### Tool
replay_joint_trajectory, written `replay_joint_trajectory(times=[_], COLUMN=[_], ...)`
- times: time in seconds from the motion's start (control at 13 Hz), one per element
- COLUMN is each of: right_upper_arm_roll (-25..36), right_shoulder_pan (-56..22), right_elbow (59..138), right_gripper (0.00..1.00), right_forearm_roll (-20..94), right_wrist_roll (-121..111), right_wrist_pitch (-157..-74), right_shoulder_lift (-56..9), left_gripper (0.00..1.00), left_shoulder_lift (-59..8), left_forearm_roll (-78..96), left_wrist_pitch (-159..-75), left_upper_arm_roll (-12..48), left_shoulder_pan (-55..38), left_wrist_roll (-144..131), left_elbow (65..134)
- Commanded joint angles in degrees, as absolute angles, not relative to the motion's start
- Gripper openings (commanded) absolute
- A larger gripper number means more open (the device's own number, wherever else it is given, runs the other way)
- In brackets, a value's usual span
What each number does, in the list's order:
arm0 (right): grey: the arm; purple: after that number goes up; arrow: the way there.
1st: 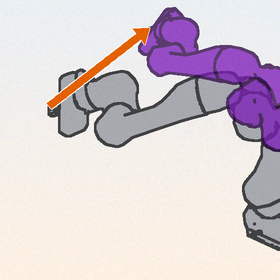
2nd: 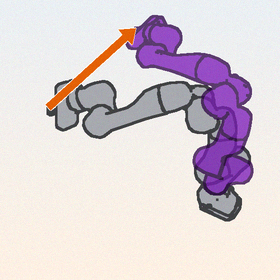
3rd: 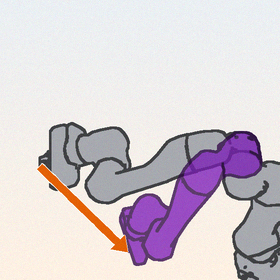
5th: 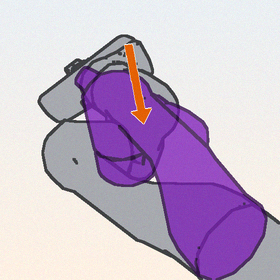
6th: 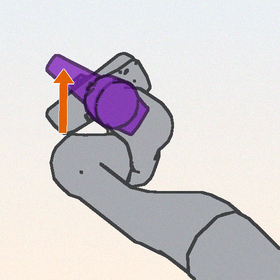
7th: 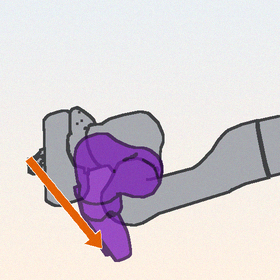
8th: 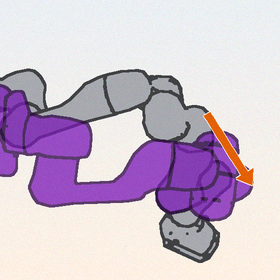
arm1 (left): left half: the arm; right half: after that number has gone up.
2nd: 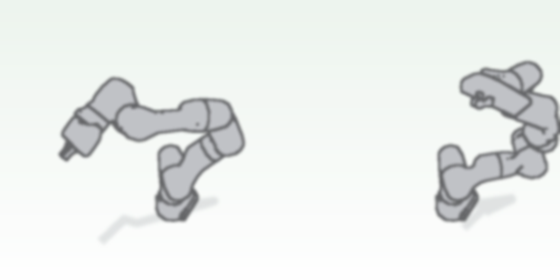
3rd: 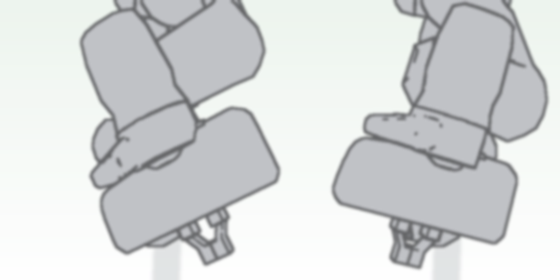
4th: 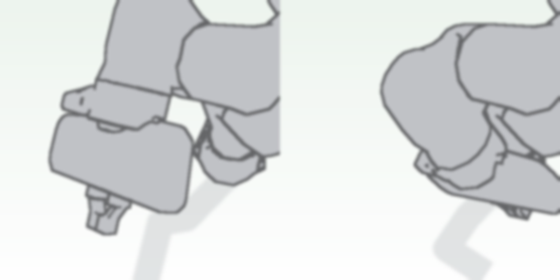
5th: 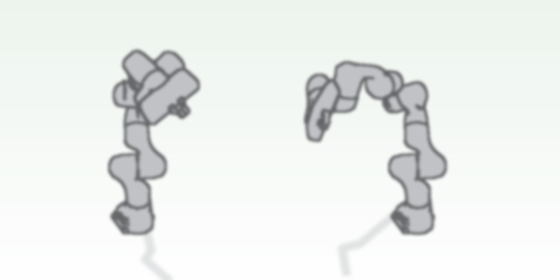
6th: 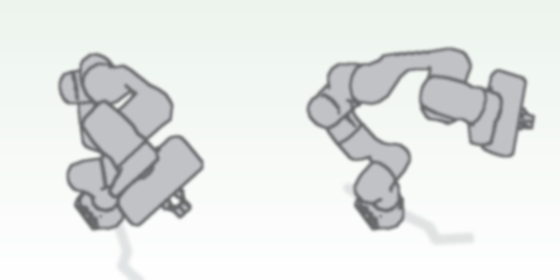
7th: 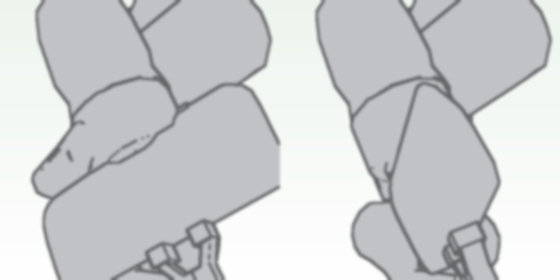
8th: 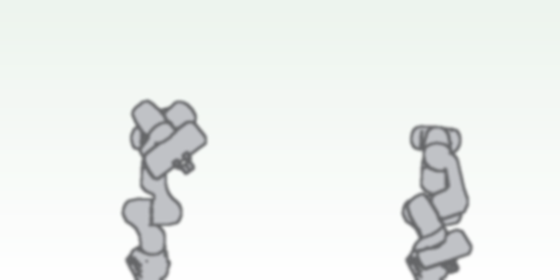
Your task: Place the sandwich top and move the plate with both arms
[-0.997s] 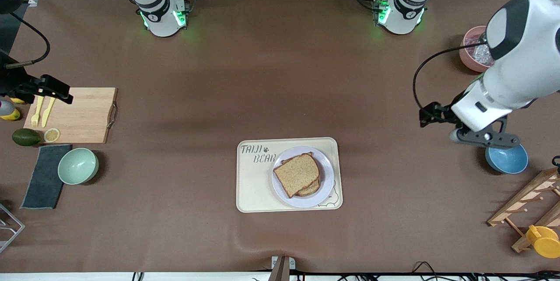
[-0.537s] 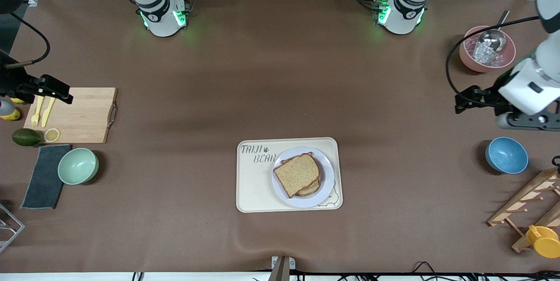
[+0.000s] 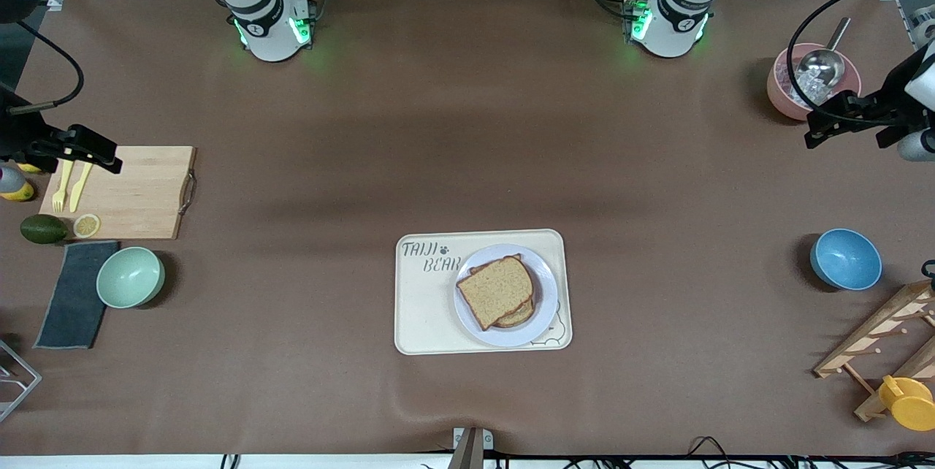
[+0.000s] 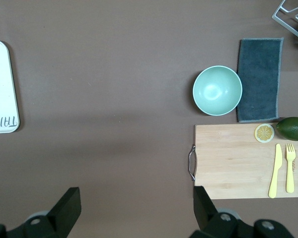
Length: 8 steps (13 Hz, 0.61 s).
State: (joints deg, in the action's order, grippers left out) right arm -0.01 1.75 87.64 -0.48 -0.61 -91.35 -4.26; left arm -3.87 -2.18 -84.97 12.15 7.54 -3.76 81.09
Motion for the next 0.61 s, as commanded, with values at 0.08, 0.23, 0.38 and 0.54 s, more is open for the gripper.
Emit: replay_joint_trajectory(times=[0.08,0.23,0.38,0.54], right_upper_arm_roll=[-0.18,-0.18,-0.18,-0.18], right_shoulder_pan=[1.84,1.85,1.76,1.85], right_elbow=[87.19,87.19,87.19,87.19], right_gripper=[1.0,1.0,1.0,1.0], right_forearm_roll=[-0.88,-0.88,-0.88,-0.88], right_wrist_roll=[0.18,0.18,0.18,0.09], right_wrist_pitch=[-90.88,-90.88,-90.88,-90.88], right_shoulder_lift=[-4.31,-4.31,-4.31,-4.31], left_gripper=[1.0,1.0,1.0,1.0], left_shoulder_lift=[0.69,3.94,3.96,3.26], left_forearm_roll=[-1.85,-1.5,-1.67,-1.84], left_wrist_pitch=[-84.98,-87.35,-87.19,-86.92], left_upper_arm_roll=[12.3,11.52,1.82,-2.11], left_shoulder_pan=[8.7,7.74,-0.65,-3.87], left_wrist_roll=[-2.99,-2.99,-2.64,-2.29], left_elbow=[86.02,89.98,89.91,89.48])
